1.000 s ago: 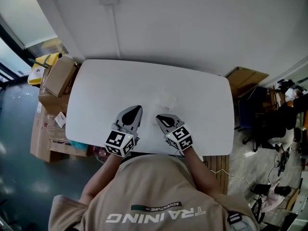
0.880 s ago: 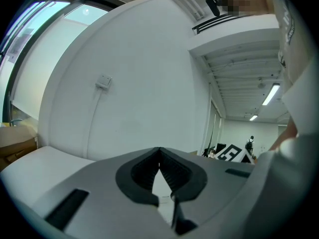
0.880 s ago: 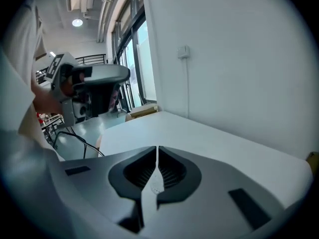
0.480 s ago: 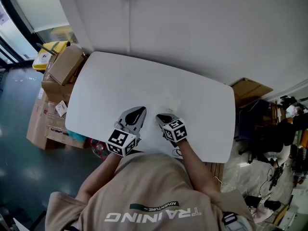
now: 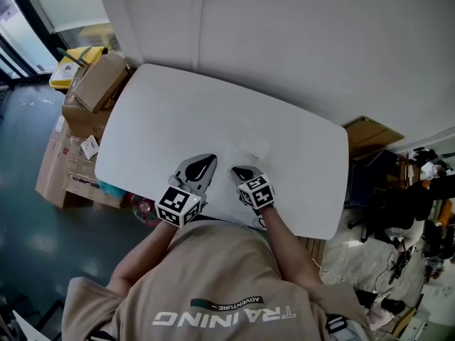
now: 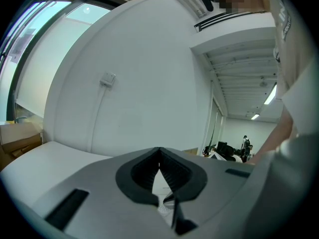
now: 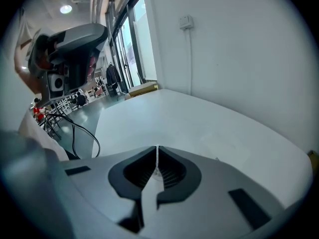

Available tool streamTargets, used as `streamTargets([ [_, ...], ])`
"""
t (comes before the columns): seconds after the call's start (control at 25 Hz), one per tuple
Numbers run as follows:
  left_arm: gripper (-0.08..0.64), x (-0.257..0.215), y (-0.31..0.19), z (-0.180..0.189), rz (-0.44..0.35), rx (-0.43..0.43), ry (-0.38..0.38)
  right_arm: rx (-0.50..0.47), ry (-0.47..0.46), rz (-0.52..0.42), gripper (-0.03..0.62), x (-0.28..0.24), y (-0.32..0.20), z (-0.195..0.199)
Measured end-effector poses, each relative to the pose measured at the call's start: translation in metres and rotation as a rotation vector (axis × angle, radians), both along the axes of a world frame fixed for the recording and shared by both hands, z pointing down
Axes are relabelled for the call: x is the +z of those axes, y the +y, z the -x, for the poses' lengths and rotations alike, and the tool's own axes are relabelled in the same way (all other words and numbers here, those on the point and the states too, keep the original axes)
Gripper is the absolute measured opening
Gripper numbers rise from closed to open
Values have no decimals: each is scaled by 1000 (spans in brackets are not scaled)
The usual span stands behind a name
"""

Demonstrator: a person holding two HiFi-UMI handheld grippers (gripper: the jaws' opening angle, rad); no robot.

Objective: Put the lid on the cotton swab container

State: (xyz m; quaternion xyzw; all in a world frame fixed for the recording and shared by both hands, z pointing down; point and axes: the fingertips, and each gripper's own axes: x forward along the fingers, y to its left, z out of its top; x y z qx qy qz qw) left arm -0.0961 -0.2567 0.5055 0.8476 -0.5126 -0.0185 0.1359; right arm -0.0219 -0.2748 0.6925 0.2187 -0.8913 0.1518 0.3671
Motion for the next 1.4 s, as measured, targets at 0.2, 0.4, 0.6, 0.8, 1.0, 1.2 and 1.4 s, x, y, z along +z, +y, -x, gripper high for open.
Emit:
streamTargets([
  [0.2, 14, -1, 2, -2, -3, 6, 3, 12, 13, -1, 26, 4, 1, -2],
  [0.4, 14, -3, 6, -5, -11, 15, 10, -15, 72, -9, 26, 8, 2, 0],
  [0.6, 14, -5, 8, -6, -15, 17, 10, 5, 93, 26, 26, 8, -1, 1],
  [0.8, 14, -6, 11, -2, -19, 15, 9, 11, 84, 0, 26, 9, 1, 2],
  [1.0, 12, -11, 12, 0, -29, 23, -9, 21, -74, -53, 26, -11, 2, -2],
  [1.2, 14, -11, 12, 1, -34, 36, -11, 88, -212, -143, 26, -58, 1, -20],
  [1.4, 14, -21, 5, -9, -60, 82, -20, 236, -416, -226, 26, -128, -8, -55],
])
